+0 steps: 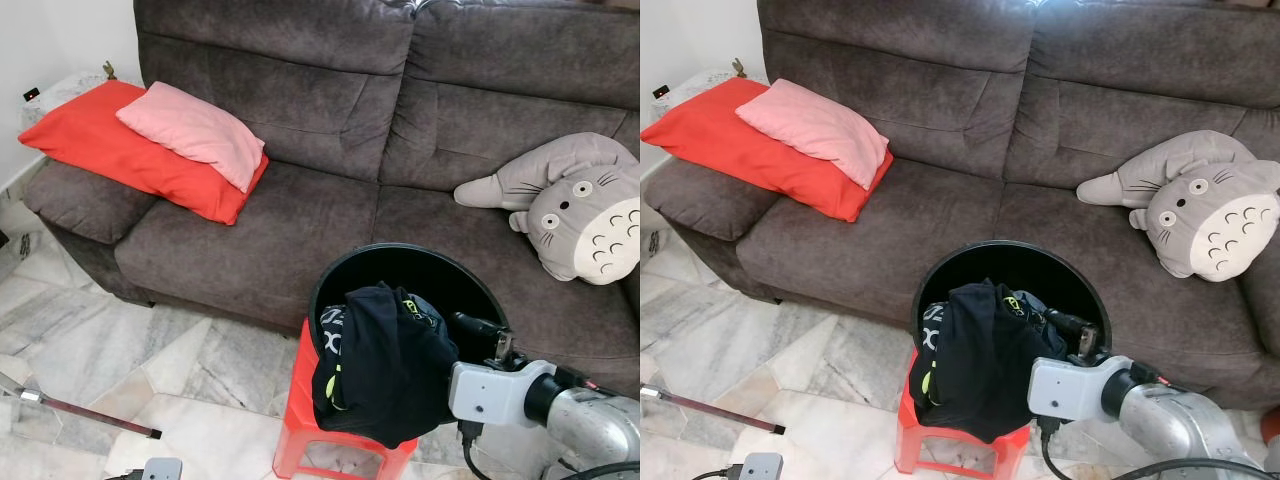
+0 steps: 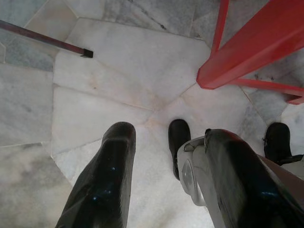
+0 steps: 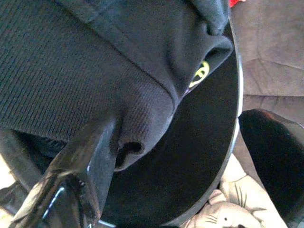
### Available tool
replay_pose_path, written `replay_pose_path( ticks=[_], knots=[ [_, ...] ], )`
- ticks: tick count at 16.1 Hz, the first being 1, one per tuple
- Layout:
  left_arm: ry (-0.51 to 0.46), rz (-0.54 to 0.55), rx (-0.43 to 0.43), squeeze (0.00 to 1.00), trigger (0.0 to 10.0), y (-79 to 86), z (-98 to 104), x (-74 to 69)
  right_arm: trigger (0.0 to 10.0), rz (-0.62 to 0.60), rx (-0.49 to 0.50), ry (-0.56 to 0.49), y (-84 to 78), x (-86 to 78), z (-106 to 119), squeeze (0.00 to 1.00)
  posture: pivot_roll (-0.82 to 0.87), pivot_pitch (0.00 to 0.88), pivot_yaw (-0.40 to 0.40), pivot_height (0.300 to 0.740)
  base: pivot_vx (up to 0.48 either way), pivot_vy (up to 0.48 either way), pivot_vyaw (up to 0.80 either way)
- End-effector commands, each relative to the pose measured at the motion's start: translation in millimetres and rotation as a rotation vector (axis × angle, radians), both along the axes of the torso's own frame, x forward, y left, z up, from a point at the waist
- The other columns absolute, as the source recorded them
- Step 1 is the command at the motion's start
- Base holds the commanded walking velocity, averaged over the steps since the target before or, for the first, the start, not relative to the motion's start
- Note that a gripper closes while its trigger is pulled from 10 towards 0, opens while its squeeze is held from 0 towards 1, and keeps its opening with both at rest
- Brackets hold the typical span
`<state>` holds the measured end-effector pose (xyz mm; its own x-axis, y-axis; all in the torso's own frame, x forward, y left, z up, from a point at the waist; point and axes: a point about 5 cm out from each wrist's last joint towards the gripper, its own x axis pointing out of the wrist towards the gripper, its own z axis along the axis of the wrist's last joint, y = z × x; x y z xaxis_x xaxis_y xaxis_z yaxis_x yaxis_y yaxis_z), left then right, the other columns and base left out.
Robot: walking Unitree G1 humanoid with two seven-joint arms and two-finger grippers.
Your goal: Hang hanger
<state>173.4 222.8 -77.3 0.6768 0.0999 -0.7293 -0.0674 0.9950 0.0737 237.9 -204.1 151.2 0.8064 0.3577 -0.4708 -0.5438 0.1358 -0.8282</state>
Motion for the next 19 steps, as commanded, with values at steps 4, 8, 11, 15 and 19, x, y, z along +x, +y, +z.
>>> replay_pose_path(
  ticks=[4, 8, 11, 15, 19],
  knots=[
    [0.054, -0.010, -0.002, 0.00, 10.0, 0.6, -6, -11.0, 10.0, 0.038, -0.037, 0.137, -9.7, -14.1, -1, 0.00, -0.08, 0.173, -0.025, 0.740, 0.000, 0.000, 0.00],
    [0.056, -0.012, -0.004, 0.00, 10.0, 0.2, -6, -11.1, 10.0, 0.021, -0.081, 0.157, -18.7, -15.0, -1, 0.00, -0.08, 0.175, -0.024, 0.740, 0.000, 0.000, 0.00],
    [0.053, -0.014, -0.003, 0.00, 10.0, 0.1, -5, -10.1, 10.0, 0.009, -0.143, 0.134, -27.7, -12.0, -1, 0.00, -0.08, 0.175, -0.024, 0.740, 0.000, 0.000, 0.00],
    [0.047, -0.015, -0.001, 0.00, 10.0, 0.3, -5, -8.7, 10.0, 0.008, -0.152, 0.080, -26.9, -8.1, 1, 0.00, -0.08, 0.175, -0.022, 0.740, 0.000, 0.000, 0.00],
    [0.047, -0.015, 0.001, 0.00, 10.0, 0.9, -5, -8.6, 10.0, 0.011, -0.104, 0.016, -21.6, -2.4, -1, 0.00, -0.08, 0.174, -0.023, 0.740, 0.000, 0.000, 0.00]
  ],
)
